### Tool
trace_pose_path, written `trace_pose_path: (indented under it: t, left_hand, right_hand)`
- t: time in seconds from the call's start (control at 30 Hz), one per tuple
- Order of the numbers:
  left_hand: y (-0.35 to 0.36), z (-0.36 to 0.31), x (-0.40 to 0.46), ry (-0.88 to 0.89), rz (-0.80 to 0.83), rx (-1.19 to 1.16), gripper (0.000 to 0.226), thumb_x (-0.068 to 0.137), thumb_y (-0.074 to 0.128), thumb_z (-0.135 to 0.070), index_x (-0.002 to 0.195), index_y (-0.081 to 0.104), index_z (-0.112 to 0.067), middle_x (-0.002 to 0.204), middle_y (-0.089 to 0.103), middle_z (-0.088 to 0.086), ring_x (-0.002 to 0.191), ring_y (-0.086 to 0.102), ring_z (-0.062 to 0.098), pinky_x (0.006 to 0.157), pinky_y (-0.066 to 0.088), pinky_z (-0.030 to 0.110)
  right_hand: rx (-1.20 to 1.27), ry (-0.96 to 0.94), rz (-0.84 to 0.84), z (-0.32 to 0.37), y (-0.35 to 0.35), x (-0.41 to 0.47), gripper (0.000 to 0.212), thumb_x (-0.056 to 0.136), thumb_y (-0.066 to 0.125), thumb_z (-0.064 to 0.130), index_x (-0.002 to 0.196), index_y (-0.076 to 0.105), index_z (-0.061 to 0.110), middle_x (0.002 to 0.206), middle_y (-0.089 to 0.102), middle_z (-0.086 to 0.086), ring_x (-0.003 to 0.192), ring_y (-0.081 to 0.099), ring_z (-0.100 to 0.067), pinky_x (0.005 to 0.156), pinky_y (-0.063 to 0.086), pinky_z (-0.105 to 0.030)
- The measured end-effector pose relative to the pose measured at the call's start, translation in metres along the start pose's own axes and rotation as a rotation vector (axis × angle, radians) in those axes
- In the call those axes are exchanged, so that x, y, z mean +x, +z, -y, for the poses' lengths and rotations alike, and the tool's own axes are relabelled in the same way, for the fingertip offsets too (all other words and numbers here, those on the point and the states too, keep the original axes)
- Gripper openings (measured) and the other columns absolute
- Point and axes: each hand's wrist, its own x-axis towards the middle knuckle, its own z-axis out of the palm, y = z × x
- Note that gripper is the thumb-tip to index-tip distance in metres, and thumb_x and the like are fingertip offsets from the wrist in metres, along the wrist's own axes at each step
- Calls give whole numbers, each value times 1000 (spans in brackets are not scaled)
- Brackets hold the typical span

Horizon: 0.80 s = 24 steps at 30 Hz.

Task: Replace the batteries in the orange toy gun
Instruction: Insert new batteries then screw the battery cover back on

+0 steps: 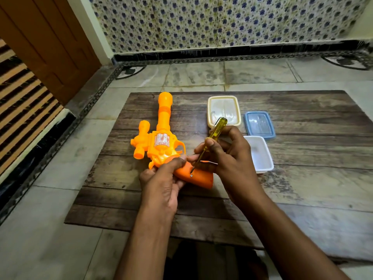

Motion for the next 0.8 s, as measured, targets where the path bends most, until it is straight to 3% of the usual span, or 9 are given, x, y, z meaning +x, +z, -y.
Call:
trace_pose_path:
  t: [0.1,0.2,0.33,0.43,0.53,0.7,0.8]
  left_hand:
    - [-1,3,2,8,-16,24,37,82,72,9,118,65,14,111,74,27,92,78,28,60,62,38]
    - [-1,2,2,32,-34,37,20,82,72,11,99,68,0,98,74,21,73,77,20,55,62,36]
    - [-1,1,2,37,-45,30,20,82,71,12,94,66,-4,92,74,18,66,76,17,54,61,35]
    - [-1,1,2,16,-42,36,25,81,71,12,104,67,2,98,75,23,71,78,22,57,63,36]
    - [0,0,1,6,-60,50,37,80,73,12,117,66,10,106,75,28,89,78,32,65,64,41]
    - [2,-2,-1,29,-114,55,28,78,77,11,96,67,-7,92,75,11,88,73,26,66,62,42]
    - [3,-1,-2,24,-121,63,35,76,78,10,108,68,-2,104,74,16,99,72,31,72,62,47]
  right_hand:
    - [10,42,-13,-3,-3,2,15,105,51,6,117,46,-1,81,69,-16,73,75,-35,67,64,-42]
    - [-2,66,1,-5,-6,5,14,105,52,7,117,47,1,82,69,-17,74,76,-35,66,64,-42]
    - [-12,52,37,-6,-6,5,9,104,52,6,112,49,7,82,69,-18,74,75,-37,67,64,-44]
    - [-70,5,65,-7,-6,5,9,105,52,5,112,48,7,85,70,-19,77,75,-39,70,65,-48]
    - [-254,-109,60,-10,-7,7,9,103,57,7,110,50,8,95,72,-20,84,76,-35,77,63,-56]
    - [-386,-264,95,-5,-6,6,20,93,69,-2,111,59,0,100,68,-17,92,76,-22,83,63,-47]
    - [-467,-371,126,2,-3,1,43,88,73,-6,126,58,8,93,62,-18,85,72,-25,77,63,-43]
